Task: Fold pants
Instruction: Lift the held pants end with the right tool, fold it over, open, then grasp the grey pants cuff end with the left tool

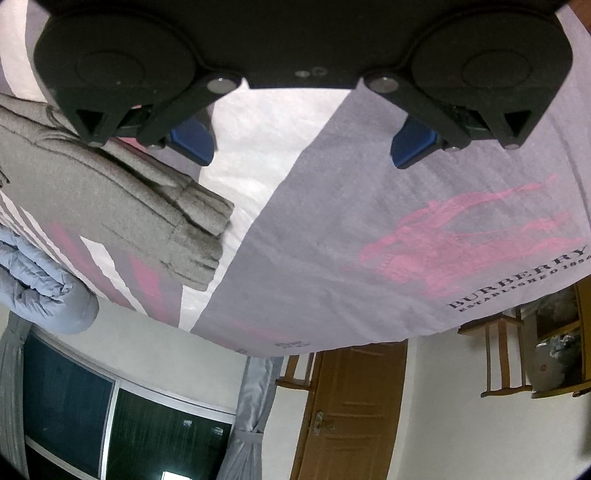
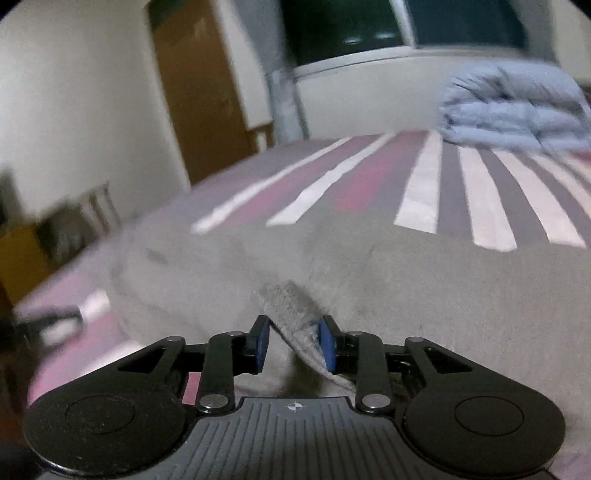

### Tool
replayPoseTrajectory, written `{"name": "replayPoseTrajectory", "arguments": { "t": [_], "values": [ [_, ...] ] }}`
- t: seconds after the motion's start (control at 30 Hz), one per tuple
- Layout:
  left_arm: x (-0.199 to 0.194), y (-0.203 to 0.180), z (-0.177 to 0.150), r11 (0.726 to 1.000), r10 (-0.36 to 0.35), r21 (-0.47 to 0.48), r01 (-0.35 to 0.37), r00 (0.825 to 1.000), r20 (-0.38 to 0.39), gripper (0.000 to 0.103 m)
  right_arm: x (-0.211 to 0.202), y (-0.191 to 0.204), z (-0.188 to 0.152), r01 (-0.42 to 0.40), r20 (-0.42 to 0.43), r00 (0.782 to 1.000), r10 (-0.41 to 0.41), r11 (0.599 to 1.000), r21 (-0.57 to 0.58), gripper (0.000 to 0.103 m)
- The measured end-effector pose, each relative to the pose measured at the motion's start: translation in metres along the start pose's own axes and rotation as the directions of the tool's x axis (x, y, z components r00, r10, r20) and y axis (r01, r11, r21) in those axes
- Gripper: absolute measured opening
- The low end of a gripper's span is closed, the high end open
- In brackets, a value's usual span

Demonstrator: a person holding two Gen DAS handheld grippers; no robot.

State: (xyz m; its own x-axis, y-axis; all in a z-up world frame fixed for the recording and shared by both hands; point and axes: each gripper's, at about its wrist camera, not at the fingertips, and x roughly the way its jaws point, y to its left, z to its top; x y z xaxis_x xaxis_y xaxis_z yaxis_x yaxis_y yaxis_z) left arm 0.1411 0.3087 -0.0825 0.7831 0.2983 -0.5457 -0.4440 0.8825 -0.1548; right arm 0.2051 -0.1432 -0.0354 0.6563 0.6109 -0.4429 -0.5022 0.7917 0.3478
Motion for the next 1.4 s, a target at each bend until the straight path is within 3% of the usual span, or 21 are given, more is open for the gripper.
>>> {"name": "replayPoseTrajectory", "arguments": {
  "t": [0.13, 0.2, 0.27, 0.4, 0.47, 0.53, 0.63, 0.7, 0.73, 0.8, 0.87, 0.9, 0.97, 1.03, 1.1, 1.13, 1.17, 1.23, 1.3, 1.37, 1.4],
  "values": [
    [0.000, -0.005, 0.002, 1.000, 0.002, 0.001, -0.002, 1.000, -0.011, 0.097, 0.003, -0.027, 0.006, 0.155, 0.060, 0.984, -0.167, 0.974, 0.166, 0.029],
    [-0.001, -0.009, 0.003, 1.000, -0.005, 0.002, 0.005, 1.000, -0.017, 0.097, 0.019, -0.030, 0.004, 0.137, 0.012, 0.990, -0.143, 0.966, 0.217, 0.029],
    [-0.001, -0.014, 0.004, 1.000, -0.015, 0.008, 0.015, 1.000, -0.021, 0.097, 0.038, -0.021, -0.004, 0.023, -0.079, 0.997, -0.006, 0.976, 0.218, 0.029],
    [-0.001, -0.022, 0.006, 0.999, -0.030, 0.014, 0.031, 0.999, -0.024, 0.097, 0.034, -0.018, 0.008, -0.023, -0.035, 0.999, 0.030, 0.982, 0.186, 0.029],
    [0.000, -0.026, 0.007, 0.999, -0.035, 0.018, 0.035, 0.999, -0.024, 0.097, 0.027, -0.032, 0.017, 0.036, 0.024, 0.999, -0.041, 0.980, 0.197, 0.030],
    [0.003, -0.032, 0.009, 0.999, -0.036, 0.028, 0.037, 0.999, -0.025, 0.097, 0.027, -0.048, 0.033, 0.147, 0.047, 0.986, -0.161, 0.965, 0.217, 0.030],
    [0.011, -0.038, 0.017, 0.999, -0.034, 0.020, 0.035, 0.999, -0.024, 0.097, 0.043, -0.063, 0.053, 0.270, 0.001, 0.961, -0.277, 0.935, 0.230, 0.030],
    [0.017, -0.041, 0.024, 0.999, -0.035, 0.000, 0.035, 0.999, -0.023, 0.097, 0.069, -0.074, 0.059, 0.295, -0.057, 0.955, -0.290, 0.919, 0.261, 0.029],
    [0.021, -0.043, 0.027, 0.999, -0.040, -0.008, 0.039, 0.999, -0.029, 0.097, 0.080, -0.074, 0.060, 0.299, -0.077, 0.954, -0.289, 0.916, 0.268, 0.029],
    [0.027, -0.048, 0.030, 0.999, -0.035, -0.015, 0.034, 0.998, -0.049, 0.097, 0.100, -0.066, 0.056, 0.200, -0.079, 0.980, -0.185, 0.940, 0.275, 0.030],
    [0.032, -0.053, 0.029, 0.999, -0.037, -0.007, 0.037, 0.997, -0.066, 0.097, 0.112, -0.048, 0.052, 0.095, -0.088, 0.993, -0.078, 0.971, 0.218, 0.029],
    [0.033, -0.055, 0.028, 0.999, -0.033, 0.004, 0.033, 0.997, -0.072, 0.097, 0.114, -0.040, 0.051, 0.095, -0.088, 0.993, -0.081, 0.980, 0.176, 0.029],
    [0.033, -0.056, 0.026, 0.999, -0.034, 0.014, 0.035, 0.997, -0.071, 0.097, 0.101, -0.041, 0.051, 0.088, -0.069, 0.995, -0.077, 0.980, 0.177, 0.030],
    [0.032, -0.052, 0.023, 0.999, -0.044, 0.007, 0.045, 0.996, -0.076, 0.097, 0.076, -0.054, 0.050, 0.126, 0.010, 0.991, -0.130, 0.973, 0.191, 0.030],
    [0.032, -0.051, 0.021, 0.999, -0.047, 0.013, 0.049, 0.996, -0.079, 0.097, 0.042, -0.077, 0.054, 0.205, 0.094, 0.969, -0.229, 0.956, 0.210, 0.030],
    [0.032, -0.051, 0.020, 0.999, -0.046, 0.020, 0.048, 0.996, -0.081, 0.097, 0.025, -0.091, 0.057, 0.268, 0.119, 0.947, -0.299, 0.938, 0.219, 0.030],
    [0.033, -0.053, 0.018, 0.999, -0.040, 0.029, 0.043, 0.996, -0.082, 0.097, 0.012, -0.111, 0.060, 0.339, 0.125, 0.918, -0.376, 0.908, 0.246, 0.030],
    [0.033, -0.057, 0.016, 0.998, -0.022, 0.049, 0.026, 0.997, -0.080, 0.097, 0.003, -0.148, 0.065, 0.395, 0.056, 0.900, -0.433, 0.861, 0.320, 0.030],
    [0.035, -0.063, 0.014, 0.998, -0.005, 0.069, 0.011, 0.997, -0.083, 0.097, 0.019, -0.188, 0.064, 0.375, -0.098, 0.925, -0.366, 0.845, 0.381, 0.029],
    [0.034, -0.063, 0.015, 0.997, -0.002, 0.074, 0.009, 0.996, -0.089, 0.097, 0.013, -0.200, 0.062, 0.338, -0.089, 0.939, -0.333, 0.841, 0.423, 0.029],
    [0.033, -0.062, 0.016, 0.998, -0.007, 0.066, 0.013, 0.996, -0.092, 0.097, 0.004, -0.196, 0.064, 0.345, -0.066, 0.934, -0.351, 0.842, 0.414, 0.029]
  ]
}}
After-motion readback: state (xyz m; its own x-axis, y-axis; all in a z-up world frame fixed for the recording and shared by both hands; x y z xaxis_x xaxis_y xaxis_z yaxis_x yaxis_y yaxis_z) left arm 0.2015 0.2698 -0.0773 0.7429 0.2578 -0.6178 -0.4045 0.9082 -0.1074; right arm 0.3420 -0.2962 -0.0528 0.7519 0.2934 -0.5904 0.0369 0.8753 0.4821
